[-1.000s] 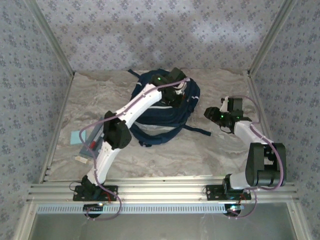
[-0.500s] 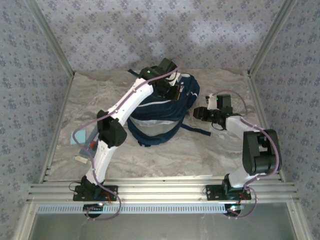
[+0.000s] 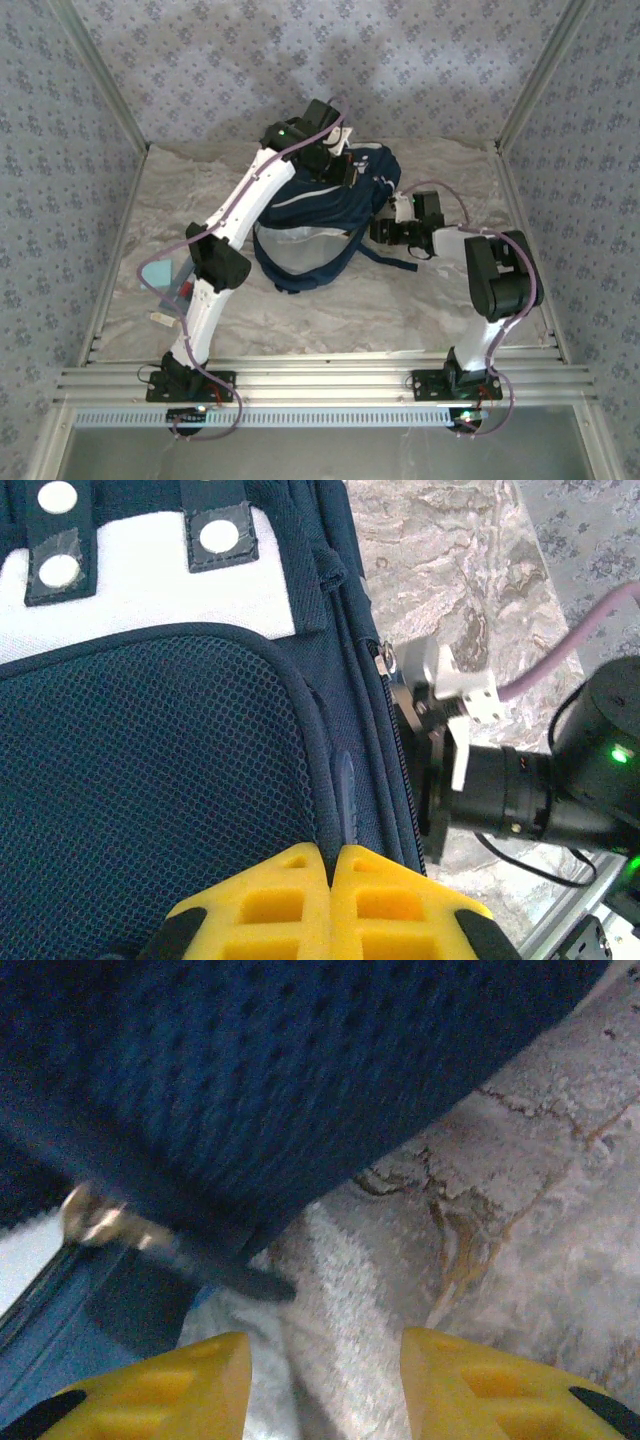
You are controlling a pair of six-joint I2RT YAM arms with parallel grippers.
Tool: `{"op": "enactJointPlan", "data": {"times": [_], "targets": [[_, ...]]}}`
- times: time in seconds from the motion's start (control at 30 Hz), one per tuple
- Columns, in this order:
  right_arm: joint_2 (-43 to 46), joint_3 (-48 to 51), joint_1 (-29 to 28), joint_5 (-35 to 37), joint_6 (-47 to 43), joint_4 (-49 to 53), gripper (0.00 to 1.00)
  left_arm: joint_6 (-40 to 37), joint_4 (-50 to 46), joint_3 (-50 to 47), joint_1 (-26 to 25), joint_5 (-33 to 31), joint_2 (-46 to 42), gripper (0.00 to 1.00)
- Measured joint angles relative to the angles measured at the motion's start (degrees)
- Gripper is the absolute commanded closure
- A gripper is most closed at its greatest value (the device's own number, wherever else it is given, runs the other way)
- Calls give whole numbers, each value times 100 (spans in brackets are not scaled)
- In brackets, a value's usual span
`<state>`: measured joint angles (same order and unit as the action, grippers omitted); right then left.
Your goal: Pack the student bag
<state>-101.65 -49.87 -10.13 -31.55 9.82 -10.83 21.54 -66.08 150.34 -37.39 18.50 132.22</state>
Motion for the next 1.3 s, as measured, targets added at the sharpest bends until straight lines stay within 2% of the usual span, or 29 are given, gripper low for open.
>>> {"op": "enactJointPlan", "data": {"times": [0.53,0.57,0.7,0.8,0.87,1.3], "targets": [[-291,-7,-39,-420,-46,-1209,53,4,-17,0,0,87,0,100],[-321,-7,-44,-435,-61,-1259,55,4,-17,0,2,105,0,100],[-358,-20,-87,-549,-166,-1456,84,17,-17,0,4,127,0,100],[-358,-37,-146,-581,-339,-1469,96,20,-17,0,15,142,0,100],[-354,-42,-164,-595,-435,-1423,100,22,-17,0,33,151,0,100],[560,302,-127,-422,-776,-345,100,83,-15,0,101,190,26,100]]}}
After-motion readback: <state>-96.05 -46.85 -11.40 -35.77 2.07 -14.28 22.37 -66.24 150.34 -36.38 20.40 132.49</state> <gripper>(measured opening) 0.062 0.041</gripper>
